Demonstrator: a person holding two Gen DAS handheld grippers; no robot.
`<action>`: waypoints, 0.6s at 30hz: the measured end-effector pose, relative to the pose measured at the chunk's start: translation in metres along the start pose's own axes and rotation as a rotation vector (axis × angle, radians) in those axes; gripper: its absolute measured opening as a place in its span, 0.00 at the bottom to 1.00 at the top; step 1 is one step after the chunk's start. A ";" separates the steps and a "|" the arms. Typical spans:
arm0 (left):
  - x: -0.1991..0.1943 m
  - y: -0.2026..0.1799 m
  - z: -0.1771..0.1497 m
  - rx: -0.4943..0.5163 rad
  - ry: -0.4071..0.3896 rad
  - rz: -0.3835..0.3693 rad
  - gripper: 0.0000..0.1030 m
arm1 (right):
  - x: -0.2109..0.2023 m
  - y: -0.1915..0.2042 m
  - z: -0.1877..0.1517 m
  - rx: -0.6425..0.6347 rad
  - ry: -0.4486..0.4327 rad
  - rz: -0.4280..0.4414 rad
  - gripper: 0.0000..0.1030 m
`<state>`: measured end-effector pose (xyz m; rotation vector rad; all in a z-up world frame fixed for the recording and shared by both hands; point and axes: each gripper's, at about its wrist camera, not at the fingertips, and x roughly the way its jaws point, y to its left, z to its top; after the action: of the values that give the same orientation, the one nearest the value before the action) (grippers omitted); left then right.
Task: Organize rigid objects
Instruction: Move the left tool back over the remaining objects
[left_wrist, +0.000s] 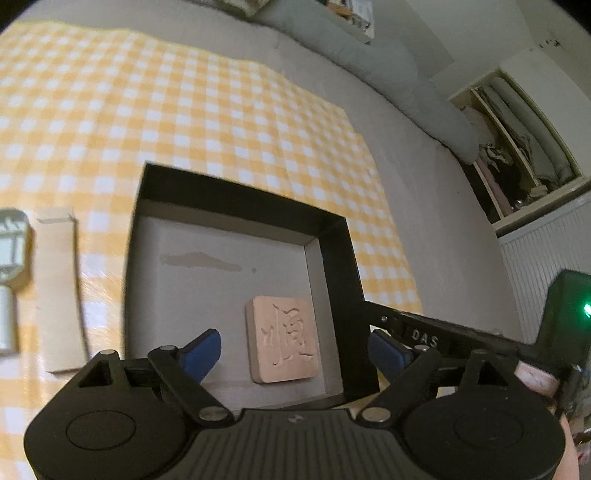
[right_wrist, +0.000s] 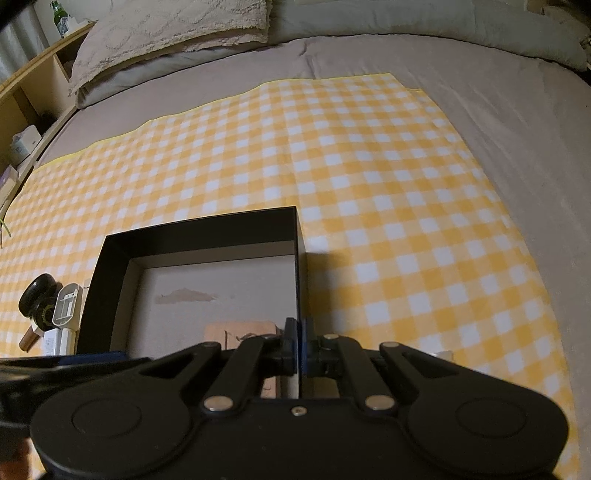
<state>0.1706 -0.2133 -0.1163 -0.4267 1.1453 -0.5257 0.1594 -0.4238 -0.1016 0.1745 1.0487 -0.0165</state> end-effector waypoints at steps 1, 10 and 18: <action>-0.005 0.000 -0.001 0.015 -0.006 0.006 0.88 | 0.000 0.001 0.000 -0.001 0.000 -0.003 0.03; -0.051 0.007 -0.006 0.145 -0.061 0.069 0.98 | 0.000 0.005 0.000 -0.013 0.001 -0.027 0.02; -0.094 0.032 -0.006 0.197 -0.147 0.179 1.00 | 0.005 0.011 0.002 -0.032 0.022 -0.068 0.02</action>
<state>0.1408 -0.1325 -0.0674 -0.1869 0.9694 -0.4380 0.1646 -0.4128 -0.1039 0.1099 1.0758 -0.0591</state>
